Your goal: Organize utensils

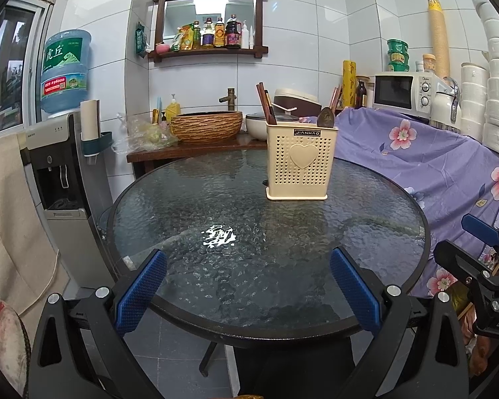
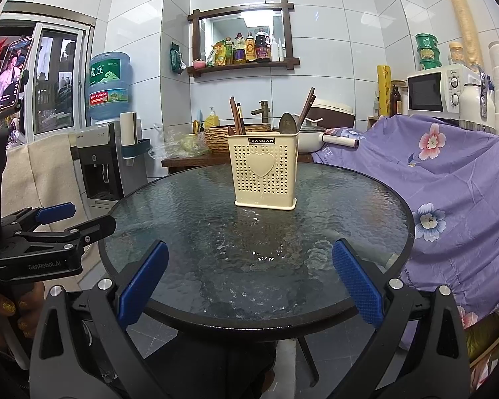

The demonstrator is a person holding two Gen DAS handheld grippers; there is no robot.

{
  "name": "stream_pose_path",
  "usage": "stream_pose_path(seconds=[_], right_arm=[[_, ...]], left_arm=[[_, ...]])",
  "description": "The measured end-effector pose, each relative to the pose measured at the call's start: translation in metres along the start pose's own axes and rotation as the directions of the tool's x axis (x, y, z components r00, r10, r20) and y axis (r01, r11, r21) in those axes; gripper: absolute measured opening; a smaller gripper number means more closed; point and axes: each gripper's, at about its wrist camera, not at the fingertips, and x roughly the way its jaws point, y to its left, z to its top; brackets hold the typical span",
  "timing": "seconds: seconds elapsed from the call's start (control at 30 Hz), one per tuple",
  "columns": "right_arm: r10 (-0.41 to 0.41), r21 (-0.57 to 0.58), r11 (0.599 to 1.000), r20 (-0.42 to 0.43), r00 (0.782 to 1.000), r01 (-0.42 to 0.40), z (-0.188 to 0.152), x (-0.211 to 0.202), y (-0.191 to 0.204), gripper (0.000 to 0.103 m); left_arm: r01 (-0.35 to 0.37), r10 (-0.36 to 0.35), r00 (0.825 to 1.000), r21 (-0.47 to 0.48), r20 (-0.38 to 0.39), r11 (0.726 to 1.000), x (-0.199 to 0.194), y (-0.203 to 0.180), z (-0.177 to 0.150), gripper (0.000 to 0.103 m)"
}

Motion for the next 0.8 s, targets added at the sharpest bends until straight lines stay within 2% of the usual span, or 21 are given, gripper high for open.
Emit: stream_pose_path(seconds=[0.3,0.5,0.8], right_arm=[[-0.01,-0.001,1.0,-0.002,1.0,0.01,-0.0001,0.0011,-0.0022,0.097],[-0.011,0.006,1.0,-0.005,1.0,0.011,-0.0002,0.0017,-0.0044,0.097],[-0.017,0.006,1.0,-0.006,1.0,0.017,0.0002,0.0021,-0.0042,0.097]], left_arm=[[0.026,-0.026,1.0,-0.012,0.009,1.0,-0.0014,0.0021,-0.0033,0.097],[0.027,-0.027,0.999,-0.009,-0.017,1.0,0.0015,0.0012,-0.0034,0.097],[0.009,-0.009,1.0,0.002,-0.016,1.0,0.001,0.0016,-0.0039,0.097]])
